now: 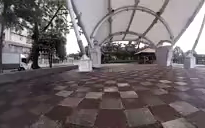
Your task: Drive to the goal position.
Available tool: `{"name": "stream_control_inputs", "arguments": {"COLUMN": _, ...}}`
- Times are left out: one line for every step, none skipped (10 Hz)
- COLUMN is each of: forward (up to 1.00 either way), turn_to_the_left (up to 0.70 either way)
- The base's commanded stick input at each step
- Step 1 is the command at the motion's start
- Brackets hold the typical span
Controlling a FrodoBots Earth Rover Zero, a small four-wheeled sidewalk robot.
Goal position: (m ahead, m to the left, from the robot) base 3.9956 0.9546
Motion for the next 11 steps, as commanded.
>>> {"name": "stream_control_inputs", "arguments": {"forward": 1.00, "turn_to_the_left": -0.01}}
{"name": "stream_control_inputs", "arguments": {"forward": 0.81, "turn_to_the_left": -0.01}}
{"name": "stream_control_inputs", "arguments": {"forward": 0.45, "turn_to_the_left": 0.00}}
{"name": "stream_control_inputs", "arguments": {"forward": 0.09, "turn_to_the_left": 0.00}}
{"name": "stream_control_inputs", "arguments": {"forward": 0.00, "turn_to_the_left": 0.00}}
{"name": "stream_control_inputs", "arguments": {"forward": 0.00, "turn_to_the_left": 0.00}}
{"name": "stream_control_inputs", "arguments": {"forward": 0.62, "turn_to_the_left": -0.01}}
{"name": "stream_control_inputs", "arguments": {"forward": 1.00, "turn_to_the_left": -0.01}}
{"name": "stream_control_inputs", "arguments": {"forward": 1.00, "turn_to_the_left": -0.01}}
{"name": "stream_control_inputs", "arguments": {"forward": 1.00, "turn_to_the_left": -0.01}}
{"name": "stream_control_inputs", "arguments": {"forward": 1.00, "turn_to_the_left": -0.01}}
